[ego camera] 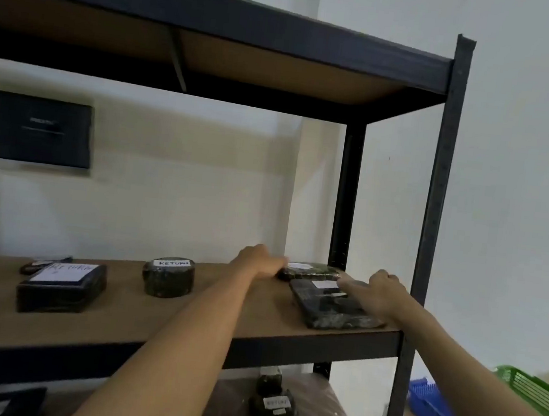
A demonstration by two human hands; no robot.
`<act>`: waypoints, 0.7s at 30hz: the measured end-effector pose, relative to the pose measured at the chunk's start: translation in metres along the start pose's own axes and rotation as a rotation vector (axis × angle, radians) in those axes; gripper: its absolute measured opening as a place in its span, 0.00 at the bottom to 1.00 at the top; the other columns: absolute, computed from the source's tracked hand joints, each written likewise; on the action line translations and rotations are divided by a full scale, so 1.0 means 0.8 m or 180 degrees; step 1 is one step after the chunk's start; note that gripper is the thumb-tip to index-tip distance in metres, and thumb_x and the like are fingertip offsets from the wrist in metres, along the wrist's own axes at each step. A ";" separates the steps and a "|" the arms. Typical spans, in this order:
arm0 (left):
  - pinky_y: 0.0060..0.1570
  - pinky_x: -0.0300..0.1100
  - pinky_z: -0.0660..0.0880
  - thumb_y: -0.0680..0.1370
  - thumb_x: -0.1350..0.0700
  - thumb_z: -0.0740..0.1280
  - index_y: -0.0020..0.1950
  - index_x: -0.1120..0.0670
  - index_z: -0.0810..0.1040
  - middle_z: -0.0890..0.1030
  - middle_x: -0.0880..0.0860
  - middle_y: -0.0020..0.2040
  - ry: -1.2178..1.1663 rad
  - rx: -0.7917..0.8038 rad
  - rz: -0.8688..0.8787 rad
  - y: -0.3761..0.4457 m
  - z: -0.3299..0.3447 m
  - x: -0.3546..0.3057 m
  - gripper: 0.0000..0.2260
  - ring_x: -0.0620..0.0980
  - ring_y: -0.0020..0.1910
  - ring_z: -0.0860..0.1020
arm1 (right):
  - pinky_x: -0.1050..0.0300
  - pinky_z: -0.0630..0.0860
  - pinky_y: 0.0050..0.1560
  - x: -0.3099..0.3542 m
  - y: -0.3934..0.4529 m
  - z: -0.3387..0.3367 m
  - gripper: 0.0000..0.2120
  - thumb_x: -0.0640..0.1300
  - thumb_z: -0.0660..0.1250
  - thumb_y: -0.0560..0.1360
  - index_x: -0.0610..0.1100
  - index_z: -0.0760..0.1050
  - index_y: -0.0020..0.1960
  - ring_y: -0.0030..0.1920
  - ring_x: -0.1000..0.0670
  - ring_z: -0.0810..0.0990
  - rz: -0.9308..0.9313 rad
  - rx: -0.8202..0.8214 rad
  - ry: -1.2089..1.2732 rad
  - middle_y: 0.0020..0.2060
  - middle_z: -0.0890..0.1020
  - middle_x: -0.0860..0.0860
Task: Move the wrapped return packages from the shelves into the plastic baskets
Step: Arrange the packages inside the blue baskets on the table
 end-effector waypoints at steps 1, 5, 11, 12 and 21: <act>0.60 0.49 0.76 0.77 0.37 0.64 0.71 0.56 0.73 0.77 0.57 0.68 0.0000 0.0011 -0.0069 0.013 0.003 0.000 0.30 0.57 0.63 0.77 | 0.45 0.72 0.69 -0.002 0.006 0.005 0.42 0.69 0.61 0.78 0.34 0.66 0.75 0.69 0.38 0.72 -0.0028 0.0072 -0.0030 0.72 0.71 0.37; 0.70 0.52 0.69 0.77 0.34 0.61 0.77 0.55 0.67 0.69 0.58 0.76 0.0219 0.0126 -0.0394 0.049 0.013 -0.002 0.35 0.59 0.73 0.68 | 0.47 0.74 0.65 -0.006 0.017 0.028 0.33 0.69 0.59 0.79 0.43 0.75 0.67 0.61 0.42 0.78 -0.0193 0.0605 -0.0213 0.63 0.79 0.41; 0.74 0.56 0.64 0.57 0.22 0.65 0.76 0.52 0.69 0.65 0.58 0.79 0.0375 0.0642 -0.0659 0.097 0.062 0.003 0.54 0.60 0.76 0.64 | 0.45 0.75 0.66 -0.013 0.032 0.034 0.19 0.71 0.63 0.75 0.56 0.69 0.45 0.62 0.43 0.77 -0.0378 0.0695 -0.0078 0.62 0.79 0.44; 0.73 0.56 0.64 0.59 0.22 0.66 0.76 0.52 0.70 0.66 0.58 0.78 0.0409 0.0609 -0.0670 0.096 0.064 0.003 0.53 0.60 0.76 0.64 | 0.45 0.75 0.66 -0.013 0.034 0.035 0.19 0.71 0.64 0.75 0.57 0.66 0.43 0.62 0.43 0.77 -0.0400 0.0684 -0.0019 0.62 0.79 0.45; 0.61 0.51 0.77 0.67 0.41 0.81 0.69 0.56 0.65 0.76 0.55 0.64 -0.0793 -0.0001 -0.0278 0.087 0.058 0.000 0.40 0.55 0.62 0.77 | 0.56 0.80 0.44 -0.034 0.047 0.020 0.48 0.71 0.79 0.56 0.45 0.64 0.63 0.53 0.47 0.79 -0.0292 -0.0002 0.1042 0.59 0.76 0.46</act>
Point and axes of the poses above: each hand's wrist, its own y-axis towards the middle knuckle, its own z-axis out of the palm, x = y × z, the point moved 9 cm from there along y, towards the middle knuckle
